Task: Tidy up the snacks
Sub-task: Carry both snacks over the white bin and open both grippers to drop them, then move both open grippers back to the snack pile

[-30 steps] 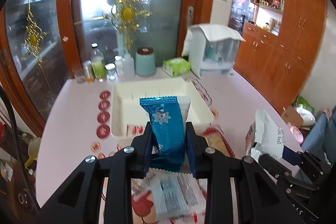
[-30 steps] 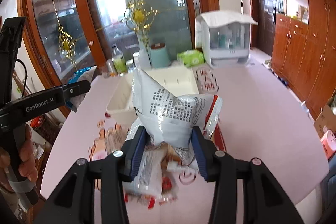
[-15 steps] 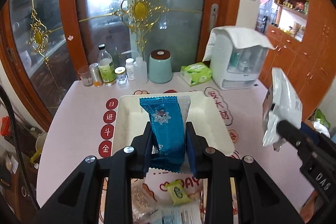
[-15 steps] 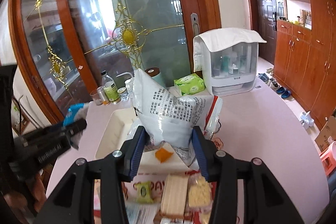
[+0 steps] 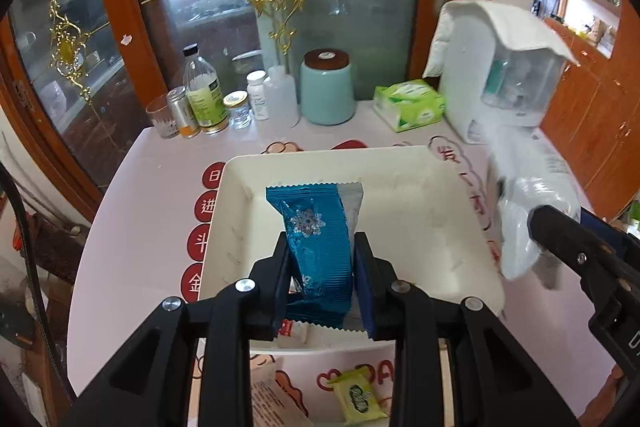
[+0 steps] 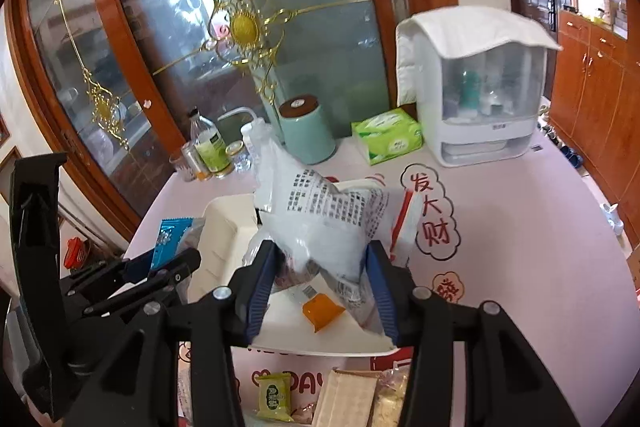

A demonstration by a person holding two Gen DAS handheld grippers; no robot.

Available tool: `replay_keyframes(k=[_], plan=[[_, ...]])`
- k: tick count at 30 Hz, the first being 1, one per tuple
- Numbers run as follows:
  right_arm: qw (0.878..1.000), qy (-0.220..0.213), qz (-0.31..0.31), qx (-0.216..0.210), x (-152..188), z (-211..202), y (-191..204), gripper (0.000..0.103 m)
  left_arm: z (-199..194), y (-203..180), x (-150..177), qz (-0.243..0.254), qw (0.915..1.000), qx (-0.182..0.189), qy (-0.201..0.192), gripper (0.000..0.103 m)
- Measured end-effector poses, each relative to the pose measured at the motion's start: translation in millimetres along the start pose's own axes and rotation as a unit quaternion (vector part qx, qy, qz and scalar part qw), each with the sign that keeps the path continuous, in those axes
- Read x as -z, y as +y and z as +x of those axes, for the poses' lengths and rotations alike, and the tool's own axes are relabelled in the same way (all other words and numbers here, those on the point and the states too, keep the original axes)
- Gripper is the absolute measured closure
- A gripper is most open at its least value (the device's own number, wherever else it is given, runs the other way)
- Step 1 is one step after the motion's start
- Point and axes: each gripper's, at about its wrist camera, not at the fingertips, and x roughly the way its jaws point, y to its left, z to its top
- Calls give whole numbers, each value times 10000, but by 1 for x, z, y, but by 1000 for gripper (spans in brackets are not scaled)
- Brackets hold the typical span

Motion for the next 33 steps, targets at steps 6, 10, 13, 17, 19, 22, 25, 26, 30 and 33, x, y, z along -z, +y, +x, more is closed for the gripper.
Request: replay_keyframes(k=[6,10,13,17,19,22,25,26,30,33], plan=[[9993,353,-111,12,-2,35,5,56,21,8,-3,61,9998,-172,111,73],[9967,715,-377,-80,1,60,18,56,28,14,-5,158,9989,-438,47,18],[9948,963,-302,-166,4,72,19,55,29,23,-5,129,9976,-685,20,9],[9953,934,-134,-237,6,65,19,48,22,39,-1,5,9985,-545,72,9],[9958,871,-116,-259,5,56,20,45,16,43,3,17,9985,-535,81,9],[9964,803,-150,-233,6,41,23,45,5,47,9,53,9989,-465,41,9],[9972,700,-158,-191,8,21,24,45,-14,47,16,163,9994,-304,-23,9],[9974,675,-146,-182,10,13,24,45,-22,48,18,198,9994,-262,-76,9],[9980,622,-123,-85,20,-18,23,45,-52,53,27,253,9994,-139,-214,9],[9983,567,-132,58,29,-41,21,45,-75,59,33,253,9992,-21,-298,9]])
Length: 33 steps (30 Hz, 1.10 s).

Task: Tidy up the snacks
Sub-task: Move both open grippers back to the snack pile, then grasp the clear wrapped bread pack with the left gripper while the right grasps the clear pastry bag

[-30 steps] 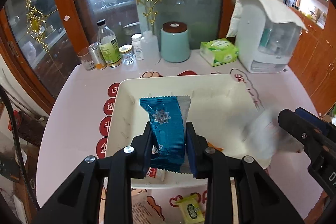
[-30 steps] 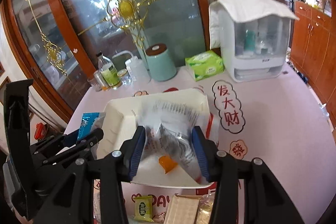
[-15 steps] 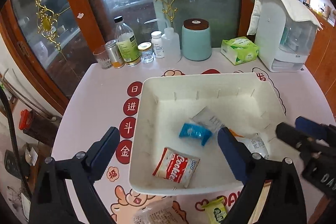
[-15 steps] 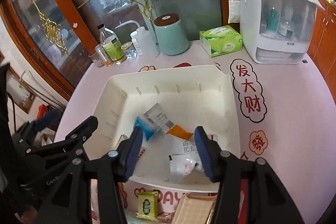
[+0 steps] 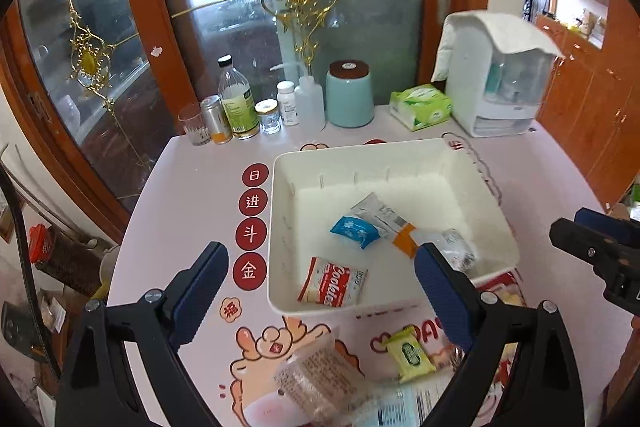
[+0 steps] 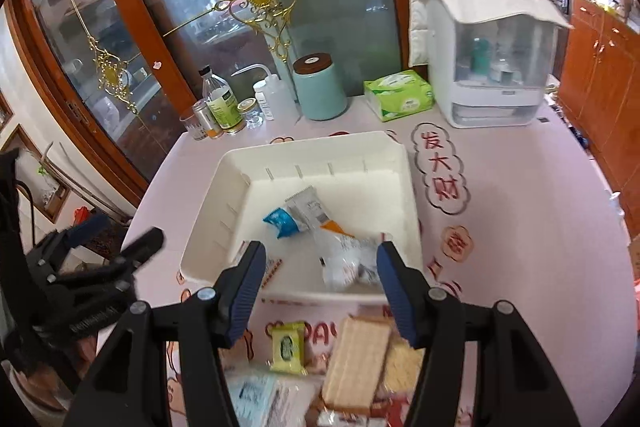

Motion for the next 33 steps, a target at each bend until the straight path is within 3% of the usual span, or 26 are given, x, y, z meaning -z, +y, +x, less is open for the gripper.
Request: replay_keyframes(k=[7,18,25,33], plan=[[9995,-148,41,265,24,-56,-10,45,-57,13,14,2,9994,183,-277,6],[9973,-173,217,682,68,-107,-36,44,-94,35,40,-307,9976,474,-404,5],[9960,170,322,817,103,-96,-51,44,-93,39,68,-355,9979,503,-221,2],[9918,784,536,856,140,-55,-74,44,-46,46,107,-776,9946,424,551,2]])
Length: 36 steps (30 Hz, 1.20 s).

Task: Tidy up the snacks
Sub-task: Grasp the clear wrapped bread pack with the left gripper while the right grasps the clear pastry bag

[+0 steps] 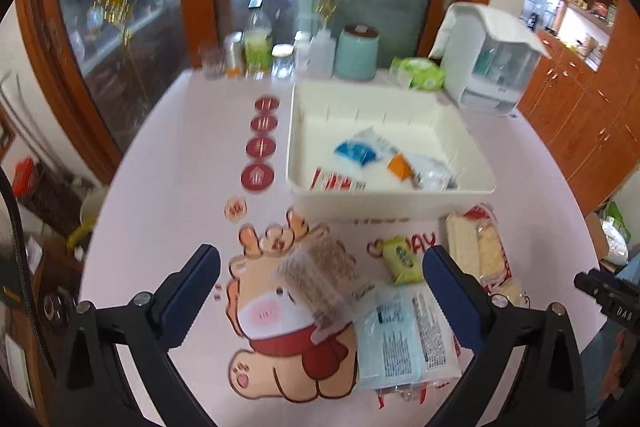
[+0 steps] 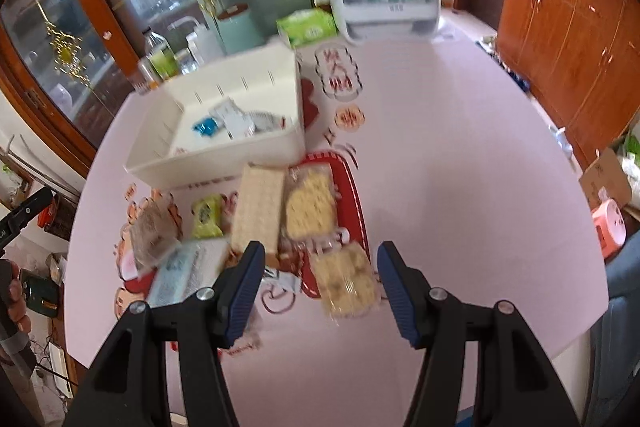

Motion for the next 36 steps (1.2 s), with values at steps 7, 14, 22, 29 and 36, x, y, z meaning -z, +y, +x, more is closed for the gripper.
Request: replay_keyframes(k=[7,14,22,29,36], plan=[[9984,551,123,-65,18,46,-9,44,49,11,14,-540,9965,55,633,2],[9944,1036,101,-188,31,86,-17,44,102,12,22,-918,9888,18,1175,2],[9901,1384,29,-226,35,121,-24,44,163,13,29,-1494,9741,-88,1693,2],[9890,1449,-219,-197,29,136,-22,42,191,12,39,-1733,9640,-197,2006,2],[9882,1488,-313,-183,26,147,-22,36,204,11,44,-1792,9605,-359,2098,2]])
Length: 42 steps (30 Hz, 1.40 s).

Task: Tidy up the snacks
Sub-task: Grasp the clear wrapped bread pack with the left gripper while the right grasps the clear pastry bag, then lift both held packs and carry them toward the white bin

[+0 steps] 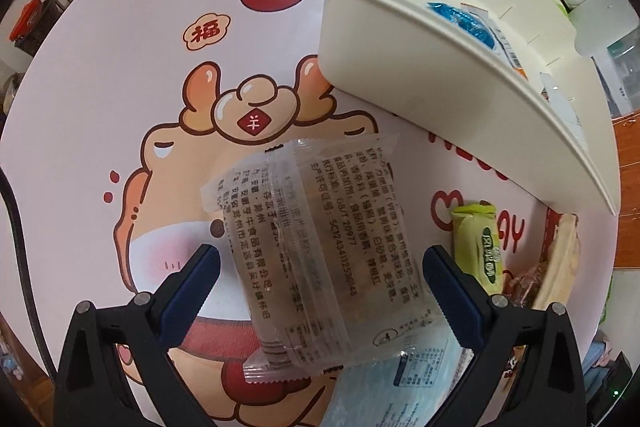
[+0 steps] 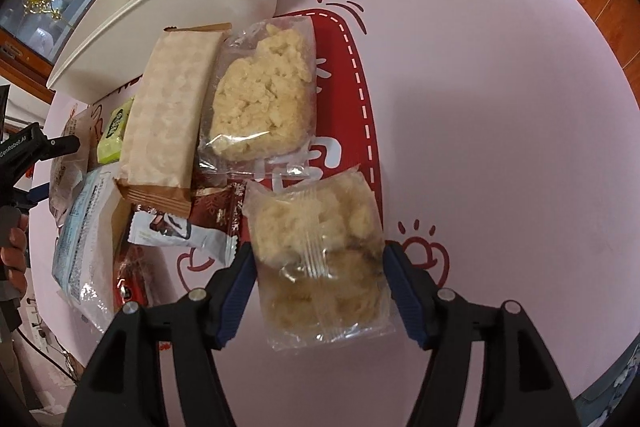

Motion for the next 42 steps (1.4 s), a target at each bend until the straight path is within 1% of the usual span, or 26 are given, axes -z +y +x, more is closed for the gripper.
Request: replay_keyframes(k=[2,4,7,9,10,11,14,18,21,25,29,35,39,42], plan=[[10000,-14,-75,56,-2,1,4,35,5,-1,0,1,10000,-20,38,4],[9996,-50,-196,179,-3,3,8,34,9,0,1,-46,9999,107,81,15],[9984,-103,-392,402,-2,6,18,34,7,-2,3,37,10000,68,-1,20],[9964,-144,-573,610,-1,9,25,34,4,-3,5,105,9999,58,-74,26],[9958,-158,-611,669,0,10,27,34,1,-1,11,148,9998,50,-121,28],[9959,-187,-589,667,0,10,28,35,-1,-2,12,220,9996,33,-175,30],[9964,-216,-462,679,-1,8,26,46,-9,-7,21,473,9984,-64,-316,35],[9974,-175,-314,623,-2,6,26,52,-18,-9,32,666,9970,-74,-391,36],[9983,-73,-141,567,-5,5,20,54,-30,-9,41,808,9958,-77,-418,36],[9991,29,-13,416,-2,1,14,55,-46,4,47,990,9938,-59,-501,36],[9993,-24,-80,367,2,-10,24,55,-70,9,59,1206,9903,-30,-689,36],[9988,-268,-310,267,3,-34,48,55,-110,-1,79,1704,9794,61,-1079,36],[9978,-460,-468,130,5,-53,63,55,-136,-14,94,2078,9684,206,-1364,36],[9957,-672,-640,18,6,-74,78,55,-153,-23,98,2306,9603,329,-1535,36]])
